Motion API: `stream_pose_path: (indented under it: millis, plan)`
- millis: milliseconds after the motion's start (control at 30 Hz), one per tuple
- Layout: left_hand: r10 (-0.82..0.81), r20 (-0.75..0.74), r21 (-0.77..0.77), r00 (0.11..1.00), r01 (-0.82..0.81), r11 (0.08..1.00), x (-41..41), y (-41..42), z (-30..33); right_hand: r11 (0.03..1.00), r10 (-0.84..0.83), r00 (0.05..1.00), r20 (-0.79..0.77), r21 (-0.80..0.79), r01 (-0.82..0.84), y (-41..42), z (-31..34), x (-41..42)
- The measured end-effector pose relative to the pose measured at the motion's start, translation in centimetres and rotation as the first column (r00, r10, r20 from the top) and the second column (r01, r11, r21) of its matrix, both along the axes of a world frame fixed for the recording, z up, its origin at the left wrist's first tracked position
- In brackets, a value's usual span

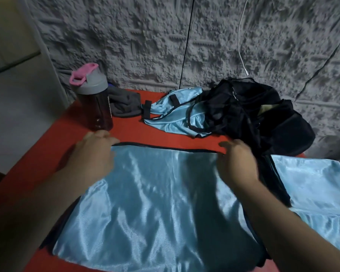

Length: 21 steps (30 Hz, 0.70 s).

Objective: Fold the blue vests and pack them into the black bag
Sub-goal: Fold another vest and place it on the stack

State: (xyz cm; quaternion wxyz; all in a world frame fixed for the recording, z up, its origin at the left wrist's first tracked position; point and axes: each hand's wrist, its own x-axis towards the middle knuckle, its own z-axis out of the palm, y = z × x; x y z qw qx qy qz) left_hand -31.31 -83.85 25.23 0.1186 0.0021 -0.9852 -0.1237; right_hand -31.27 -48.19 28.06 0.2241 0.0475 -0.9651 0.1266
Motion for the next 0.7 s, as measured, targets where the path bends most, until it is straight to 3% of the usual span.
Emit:
stream_pose_path:
  millis: [100,167,233,367,700]
  plan:
    - [-0.148,0.102,0.086,0.984,0.139,0.986,2.6,5.0,-0.5,0.977,0.154,0.937,0.314,-0.192,-0.097,-4.5,-2.1,1.6]
    - [-0.097,0.273,0.021,0.957,0.095,0.995,3.7,7.0,-2.3,0.978,0.2,0.887,0.417,-0.142,-0.154,-6.2,-4.8,2.3]
    - [-0.016,0.346,-0.065,0.938,0.04,0.997,4.1,7.2,-3.8,0.989,0.136,0.869,0.476,-0.014,-0.147,-6.3,-6.4,2.8]
    - [0.055,0.308,-0.111,0.95,-0.022,0.994,4.1,5.9,-4.7,0.988,0.023,0.855,0.517,0.118,-0.098,-3.4,-7.3,2.2]
    - [0.198,0.334,-0.17,0.921,-0.148,0.974,3.8,1.2,-4.6,0.99,-0.082,0.885,0.458,0.141,0.018,0.8,-8.1,1.3]
